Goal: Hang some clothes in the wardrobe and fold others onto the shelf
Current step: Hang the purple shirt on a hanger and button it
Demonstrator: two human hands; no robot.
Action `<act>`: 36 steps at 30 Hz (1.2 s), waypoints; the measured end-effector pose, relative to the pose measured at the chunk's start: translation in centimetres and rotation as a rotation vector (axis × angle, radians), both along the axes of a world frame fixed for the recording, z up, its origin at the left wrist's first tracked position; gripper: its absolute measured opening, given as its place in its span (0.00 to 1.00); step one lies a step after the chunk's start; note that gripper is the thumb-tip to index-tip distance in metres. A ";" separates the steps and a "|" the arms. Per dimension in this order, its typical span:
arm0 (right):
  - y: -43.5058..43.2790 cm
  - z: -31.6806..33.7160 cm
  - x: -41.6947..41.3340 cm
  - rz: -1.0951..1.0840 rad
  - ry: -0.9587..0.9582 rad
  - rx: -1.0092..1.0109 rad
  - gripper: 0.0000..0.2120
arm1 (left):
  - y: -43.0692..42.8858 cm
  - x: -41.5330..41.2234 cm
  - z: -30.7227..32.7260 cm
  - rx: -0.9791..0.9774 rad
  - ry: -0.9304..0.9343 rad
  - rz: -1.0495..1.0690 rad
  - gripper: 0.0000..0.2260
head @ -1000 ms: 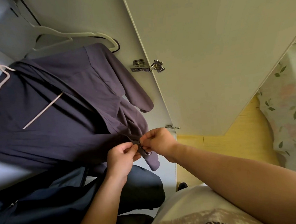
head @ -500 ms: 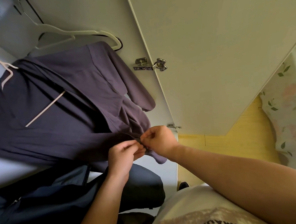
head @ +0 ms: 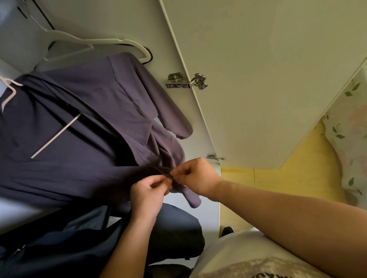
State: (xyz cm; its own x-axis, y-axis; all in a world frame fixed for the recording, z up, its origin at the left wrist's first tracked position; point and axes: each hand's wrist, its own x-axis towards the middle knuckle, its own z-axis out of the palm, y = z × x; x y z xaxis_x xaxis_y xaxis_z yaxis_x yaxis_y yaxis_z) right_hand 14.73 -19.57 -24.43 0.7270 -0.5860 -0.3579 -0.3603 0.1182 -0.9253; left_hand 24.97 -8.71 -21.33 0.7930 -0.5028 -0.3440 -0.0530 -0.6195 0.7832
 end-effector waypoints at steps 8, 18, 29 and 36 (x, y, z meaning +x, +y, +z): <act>0.2 0.2 0.2 0.135 0.015 -0.124 0.15 | -0.8 -0.4 -0.3 -0.042 0.302 0.239 0.06; 0.3 -0.2 0.2 0.102 -0.116 -0.444 0.14 | -1.4 0.0 0.2 -0.056 0.429 0.343 0.05; 0.4 -0.3 0.5 0.097 -0.128 -0.173 0.15 | -1.5 -0.5 0.1 -0.076 0.559 0.306 0.09; 0.6 -0.6 0.7 0.003 -0.206 0.374 0.14 | -1.3 -0.2 -0.1 -0.059 0.506 0.203 0.10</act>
